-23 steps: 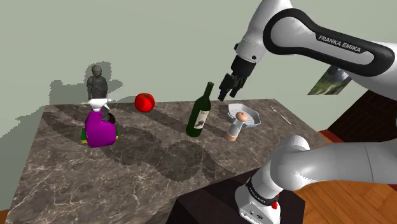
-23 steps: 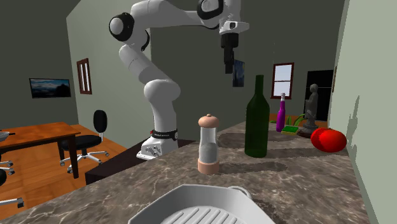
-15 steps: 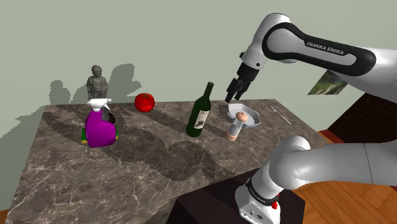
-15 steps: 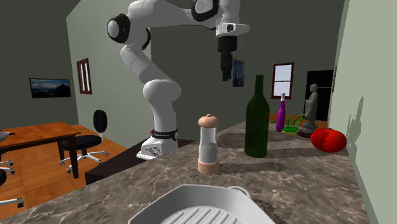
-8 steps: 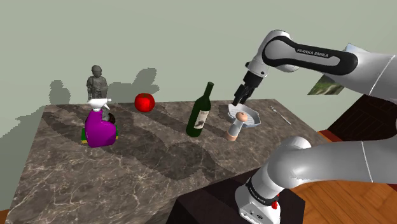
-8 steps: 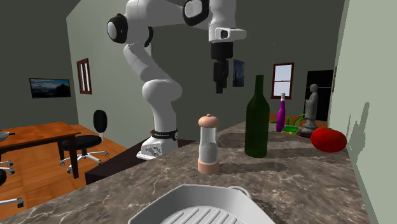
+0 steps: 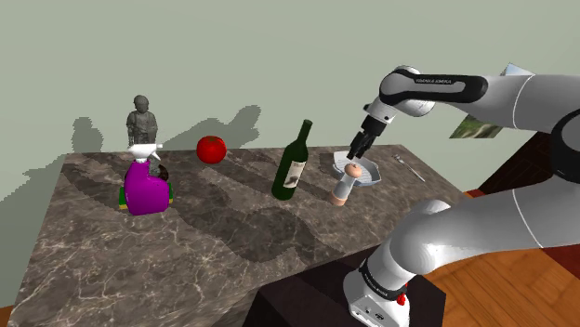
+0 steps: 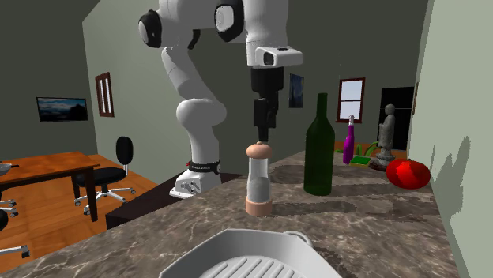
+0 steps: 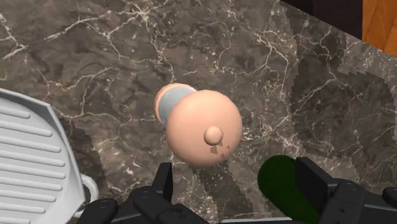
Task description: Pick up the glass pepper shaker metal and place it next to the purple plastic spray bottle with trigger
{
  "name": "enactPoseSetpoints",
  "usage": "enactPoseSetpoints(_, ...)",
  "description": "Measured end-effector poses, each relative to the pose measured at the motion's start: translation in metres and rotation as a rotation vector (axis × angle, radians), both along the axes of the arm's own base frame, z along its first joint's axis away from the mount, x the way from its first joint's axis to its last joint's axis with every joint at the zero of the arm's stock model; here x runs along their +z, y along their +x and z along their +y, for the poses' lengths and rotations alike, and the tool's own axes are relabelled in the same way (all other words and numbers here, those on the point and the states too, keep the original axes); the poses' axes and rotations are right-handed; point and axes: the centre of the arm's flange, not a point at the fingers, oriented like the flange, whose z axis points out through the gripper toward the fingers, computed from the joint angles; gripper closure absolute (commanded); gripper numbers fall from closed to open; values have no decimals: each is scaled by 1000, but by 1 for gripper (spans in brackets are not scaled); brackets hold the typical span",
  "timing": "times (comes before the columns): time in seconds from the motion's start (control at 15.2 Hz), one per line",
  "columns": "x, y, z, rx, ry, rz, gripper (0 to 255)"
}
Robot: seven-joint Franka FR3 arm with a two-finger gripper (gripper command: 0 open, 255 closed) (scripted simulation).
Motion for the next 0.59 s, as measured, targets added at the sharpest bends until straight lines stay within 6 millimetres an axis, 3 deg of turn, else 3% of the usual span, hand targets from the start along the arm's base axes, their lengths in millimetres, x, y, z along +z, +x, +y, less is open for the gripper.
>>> enactPoseSetpoints(0.2,-16,-2,-14,-1,11,2,0)
enactPoseSetpoints(0.59,-46,-2,-8,-1,12,2,0)
